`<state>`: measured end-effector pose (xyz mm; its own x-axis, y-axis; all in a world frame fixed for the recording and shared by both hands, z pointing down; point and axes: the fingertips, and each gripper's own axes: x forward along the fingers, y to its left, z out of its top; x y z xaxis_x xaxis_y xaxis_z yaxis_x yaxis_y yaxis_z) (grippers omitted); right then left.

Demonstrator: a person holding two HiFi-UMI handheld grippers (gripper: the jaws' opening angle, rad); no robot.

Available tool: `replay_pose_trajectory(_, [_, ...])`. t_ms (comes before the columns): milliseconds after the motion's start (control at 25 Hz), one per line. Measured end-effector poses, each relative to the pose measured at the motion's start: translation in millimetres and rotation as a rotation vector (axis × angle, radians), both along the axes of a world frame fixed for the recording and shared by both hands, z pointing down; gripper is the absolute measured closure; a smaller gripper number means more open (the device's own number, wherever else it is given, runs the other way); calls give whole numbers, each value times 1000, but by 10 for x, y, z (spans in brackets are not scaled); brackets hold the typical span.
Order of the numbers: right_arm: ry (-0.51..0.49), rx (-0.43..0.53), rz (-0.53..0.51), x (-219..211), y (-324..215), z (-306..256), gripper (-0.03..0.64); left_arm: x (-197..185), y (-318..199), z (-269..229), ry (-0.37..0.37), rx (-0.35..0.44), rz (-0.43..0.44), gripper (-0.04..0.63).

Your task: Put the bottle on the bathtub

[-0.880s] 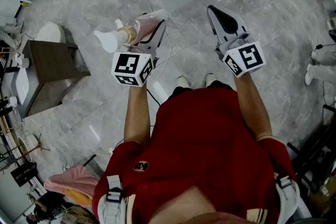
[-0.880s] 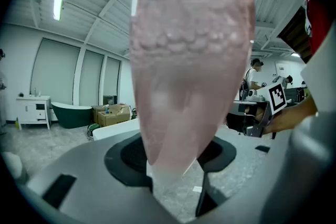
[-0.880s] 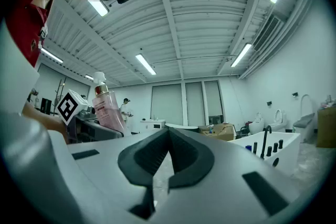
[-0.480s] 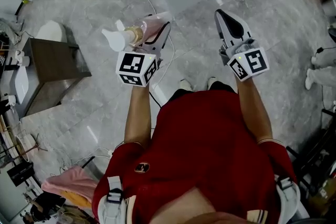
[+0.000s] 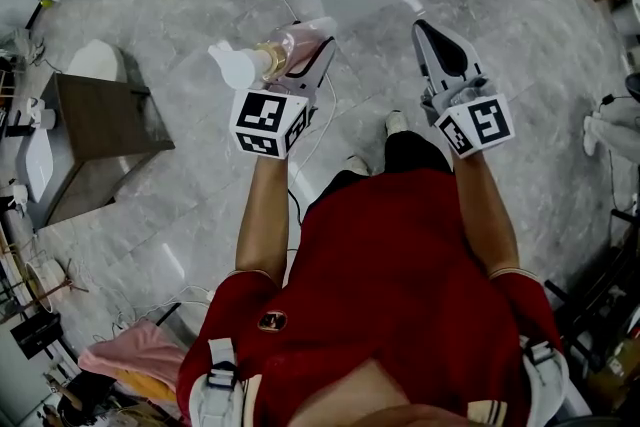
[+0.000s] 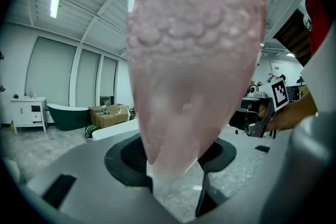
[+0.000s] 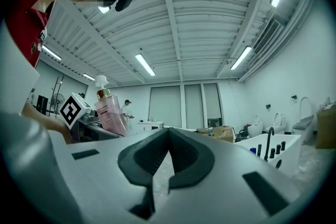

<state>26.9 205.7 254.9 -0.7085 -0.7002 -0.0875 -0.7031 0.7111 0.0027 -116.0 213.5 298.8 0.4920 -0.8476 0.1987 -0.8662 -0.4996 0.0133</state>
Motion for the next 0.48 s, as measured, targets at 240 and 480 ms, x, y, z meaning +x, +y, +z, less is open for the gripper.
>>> replay_pose_trajectory(240, [-5, 10, -11, -20, -227, -2, 621, 4, -193, -1, -11, 0, -8, 351])
replay_pose_trajectory(480, [2, 36, -28, -12, -506, -13, 621, -7, -455, 48, -30, -9, -32, 351])
